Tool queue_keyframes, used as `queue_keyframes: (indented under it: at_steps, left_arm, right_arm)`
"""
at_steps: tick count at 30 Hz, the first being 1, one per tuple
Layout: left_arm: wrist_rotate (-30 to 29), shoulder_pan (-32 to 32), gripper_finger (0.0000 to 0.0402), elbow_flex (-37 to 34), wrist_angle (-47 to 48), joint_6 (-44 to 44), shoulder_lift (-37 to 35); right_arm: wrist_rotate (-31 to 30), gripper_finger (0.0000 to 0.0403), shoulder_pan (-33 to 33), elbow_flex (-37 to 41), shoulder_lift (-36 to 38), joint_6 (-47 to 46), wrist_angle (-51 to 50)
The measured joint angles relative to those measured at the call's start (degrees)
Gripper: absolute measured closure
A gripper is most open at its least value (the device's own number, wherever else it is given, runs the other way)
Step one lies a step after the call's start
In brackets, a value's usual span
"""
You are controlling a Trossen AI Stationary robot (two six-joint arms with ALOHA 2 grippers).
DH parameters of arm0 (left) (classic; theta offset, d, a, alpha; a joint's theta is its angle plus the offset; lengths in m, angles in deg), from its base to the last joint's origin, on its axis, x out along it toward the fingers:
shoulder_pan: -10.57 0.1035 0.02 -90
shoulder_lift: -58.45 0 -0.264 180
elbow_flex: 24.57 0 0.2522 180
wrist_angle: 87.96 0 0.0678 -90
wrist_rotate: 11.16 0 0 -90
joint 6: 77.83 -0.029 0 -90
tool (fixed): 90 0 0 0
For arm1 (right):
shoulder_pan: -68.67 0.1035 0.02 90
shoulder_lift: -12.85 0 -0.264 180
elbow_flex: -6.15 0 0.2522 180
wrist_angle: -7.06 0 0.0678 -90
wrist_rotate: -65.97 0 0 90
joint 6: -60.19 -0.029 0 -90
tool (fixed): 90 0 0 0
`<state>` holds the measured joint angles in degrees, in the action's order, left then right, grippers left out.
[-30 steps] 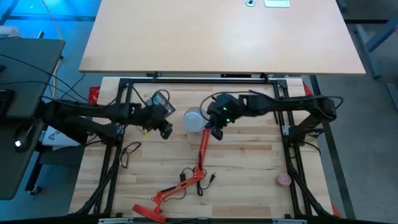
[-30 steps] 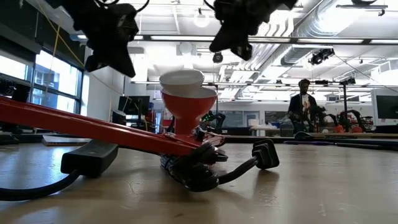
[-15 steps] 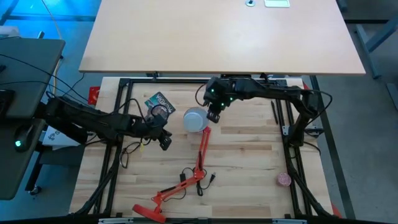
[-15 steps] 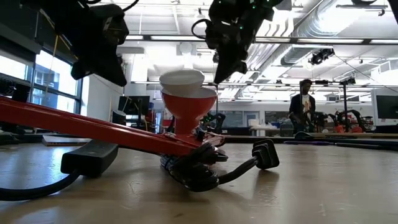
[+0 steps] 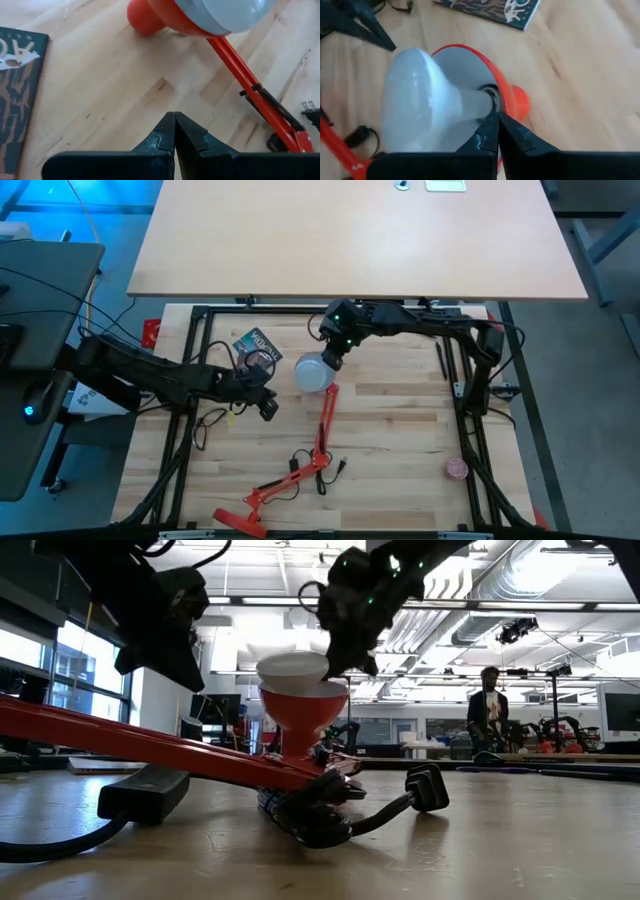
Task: Screw lightbulb
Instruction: Remove the lightbulb from the red lamp
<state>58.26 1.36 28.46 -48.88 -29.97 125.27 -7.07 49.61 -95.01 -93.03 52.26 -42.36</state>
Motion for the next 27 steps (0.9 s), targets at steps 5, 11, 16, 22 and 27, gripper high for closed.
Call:
queue_keyframes:
  at_steps: [5,11,16,22,27]
  left_arm:
    - [1.08,0.0,0.0402,0.0,-0.13,1.3,0.85]
    - [1.47,0.0,0.0402,0.02,-3.22,1.53,1.12]
    - [2.1,-0.02,0.0402,0.04,-3.14,2.33,1.12]
    - [2.26,-0.6,0.0402,0.04,-3.43,0.55,1.12]
    - [3.13,-0.59,0.0402,0.04,-3.41,0.0,1.12]
  right_arm:
    - [1.03,0.0403,-1.28,0.0,-2.5,-0.64,2.93]
    - [1.06,0.0403,-4.19,-0.17,-5.49,-5.1,6.99]
    - [1.24,0.0403,-6.82,-0.07,-9.61,-12.47,9.97]
    - [5.73,0.0403,-9.15,0.05,-11.07,-18.24,16.1]
    - [6.04,0.0403,-10.62,0.26,-8.08,-17.89,16.54]
